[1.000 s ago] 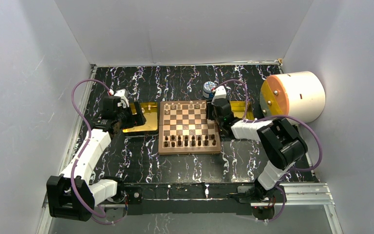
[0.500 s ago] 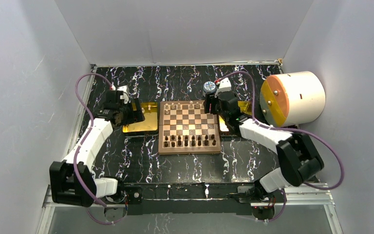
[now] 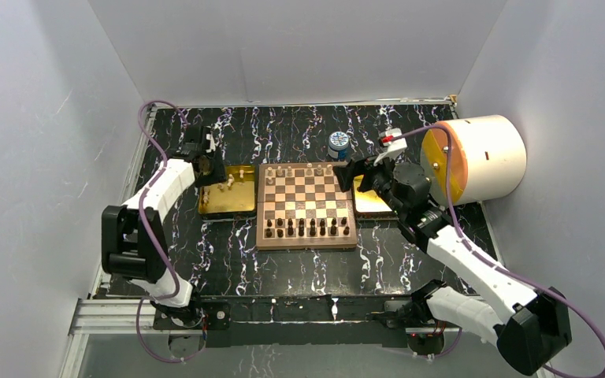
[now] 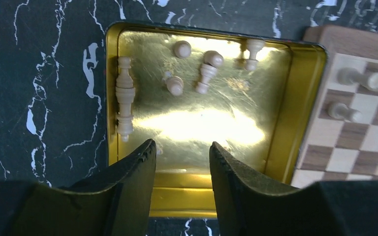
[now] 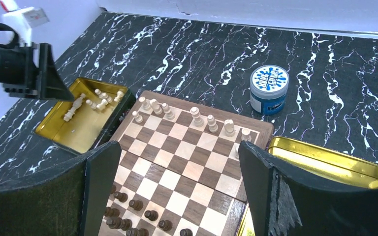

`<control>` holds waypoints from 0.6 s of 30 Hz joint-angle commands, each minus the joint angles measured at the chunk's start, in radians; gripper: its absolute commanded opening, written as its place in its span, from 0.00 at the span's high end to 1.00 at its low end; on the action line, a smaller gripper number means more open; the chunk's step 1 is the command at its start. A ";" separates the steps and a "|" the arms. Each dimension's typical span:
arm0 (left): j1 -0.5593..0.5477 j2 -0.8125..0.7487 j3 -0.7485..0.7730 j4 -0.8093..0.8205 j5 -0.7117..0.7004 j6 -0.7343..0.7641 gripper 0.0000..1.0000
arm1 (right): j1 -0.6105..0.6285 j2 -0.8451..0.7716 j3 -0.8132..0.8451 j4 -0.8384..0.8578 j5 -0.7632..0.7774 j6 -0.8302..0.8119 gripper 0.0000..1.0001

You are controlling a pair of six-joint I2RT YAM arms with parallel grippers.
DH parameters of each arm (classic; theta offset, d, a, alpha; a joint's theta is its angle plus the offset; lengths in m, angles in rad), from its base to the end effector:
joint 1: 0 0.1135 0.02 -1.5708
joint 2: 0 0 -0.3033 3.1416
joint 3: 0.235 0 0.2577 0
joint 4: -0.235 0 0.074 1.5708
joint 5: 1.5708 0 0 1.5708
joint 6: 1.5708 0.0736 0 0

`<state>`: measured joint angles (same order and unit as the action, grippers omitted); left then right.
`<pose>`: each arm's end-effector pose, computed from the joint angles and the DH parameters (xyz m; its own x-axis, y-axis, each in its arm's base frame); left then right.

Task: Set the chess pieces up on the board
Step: Pick up the chess piece from the storage box.

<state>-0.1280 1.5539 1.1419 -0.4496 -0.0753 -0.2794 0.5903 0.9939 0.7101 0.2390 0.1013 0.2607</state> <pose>0.3623 -0.0410 0.2595 -0.7452 -0.1813 -0.6417 -0.1319 0.9834 -0.1247 0.2193 0.1380 0.3485 -0.1570 0.2035 -0.9664 -0.4444 0.8593 0.2531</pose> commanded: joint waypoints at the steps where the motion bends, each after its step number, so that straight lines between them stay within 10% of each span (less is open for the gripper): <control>1: -0.002 0.053 0.072 0.031 -0.093 0.008 0.60 | 0.000 -0.073 -0.026 -0.009 -0.039 0.028 0.01; 18: -0.002 0.247 0.124 0.068 -0.090 0.032 0.70 | 0.000 -0.128 -0.017 -0.035 -0.124 0.029 0.01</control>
<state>-0.1280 1.7844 1.2243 -0.3889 -0.1501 -0.2611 0.5900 0.8768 0.6731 0.1738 -0.0032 0.2855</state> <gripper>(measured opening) 0.313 0.985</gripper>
